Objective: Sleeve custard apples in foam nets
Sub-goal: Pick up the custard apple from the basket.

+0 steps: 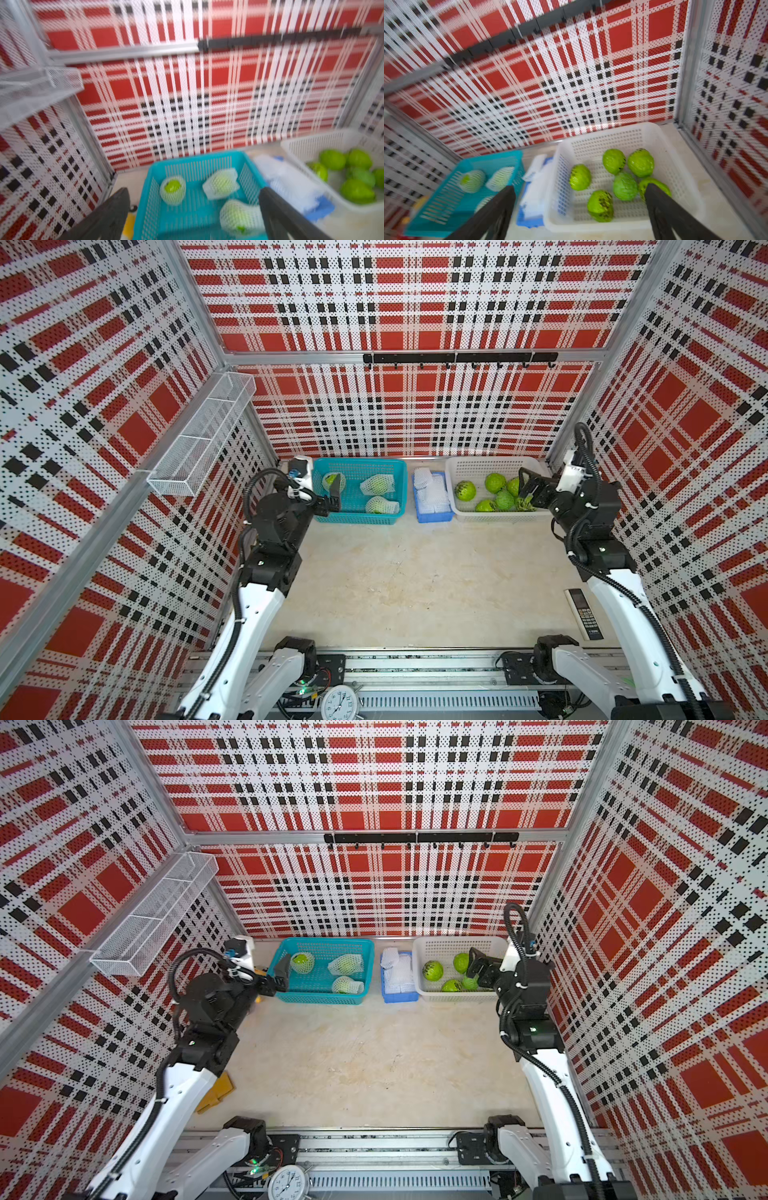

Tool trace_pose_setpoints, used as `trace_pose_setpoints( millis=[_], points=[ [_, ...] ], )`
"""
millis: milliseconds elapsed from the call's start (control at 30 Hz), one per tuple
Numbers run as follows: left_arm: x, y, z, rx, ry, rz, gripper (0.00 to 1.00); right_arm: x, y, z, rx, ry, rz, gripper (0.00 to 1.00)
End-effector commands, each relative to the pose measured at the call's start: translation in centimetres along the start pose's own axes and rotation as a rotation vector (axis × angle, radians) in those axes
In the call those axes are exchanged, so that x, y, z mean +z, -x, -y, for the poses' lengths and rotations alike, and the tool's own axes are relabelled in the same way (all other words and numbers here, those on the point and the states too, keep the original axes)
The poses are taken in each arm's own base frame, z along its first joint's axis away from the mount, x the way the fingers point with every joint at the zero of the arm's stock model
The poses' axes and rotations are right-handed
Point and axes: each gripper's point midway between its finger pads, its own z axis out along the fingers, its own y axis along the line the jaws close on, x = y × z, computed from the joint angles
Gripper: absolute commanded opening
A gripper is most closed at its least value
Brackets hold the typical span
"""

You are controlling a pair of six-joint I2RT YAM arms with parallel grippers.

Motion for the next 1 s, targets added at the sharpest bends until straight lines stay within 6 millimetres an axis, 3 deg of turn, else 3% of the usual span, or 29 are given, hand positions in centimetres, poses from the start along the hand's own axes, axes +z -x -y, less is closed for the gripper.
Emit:
trace_pose_setpoints(
  millis=[0, 67, 267, 600, 967],
  points=[
    [-0.9, 0.7, -0.4, -0.11, -0.008, -0.017, 0.99, 1.4, -2.6, -1.4, 0.179, 0.12, -0.146, 1.0],
    [-0.9, 1.1, -0.4, -0.149, -0.012, -0.014, 1.0, 2.6, -2.7, -1.4, 0.175, 0.118, -0.206, 1.0],
    [1.0, 0.0, 1.0, -0.162, -0.029, -0.191, 0.99, 5.8, -6.8, -0.1, 0.188, 0.001, -0.556, 1.0],
    [4.5, -4.5, 9.4, -0.107, -0.235, -0.362, 0.99, 7.9, -10.4, 1.8, 0.174, -0.148, -0.765, 1.0],
    [5.2, -6.9, 18.3, -0.073, -0.433, -0.424, 1.0, 12.4, -14.4, 8.1, 0.005, -0.391, -0.884, 0.94]
  ],
)
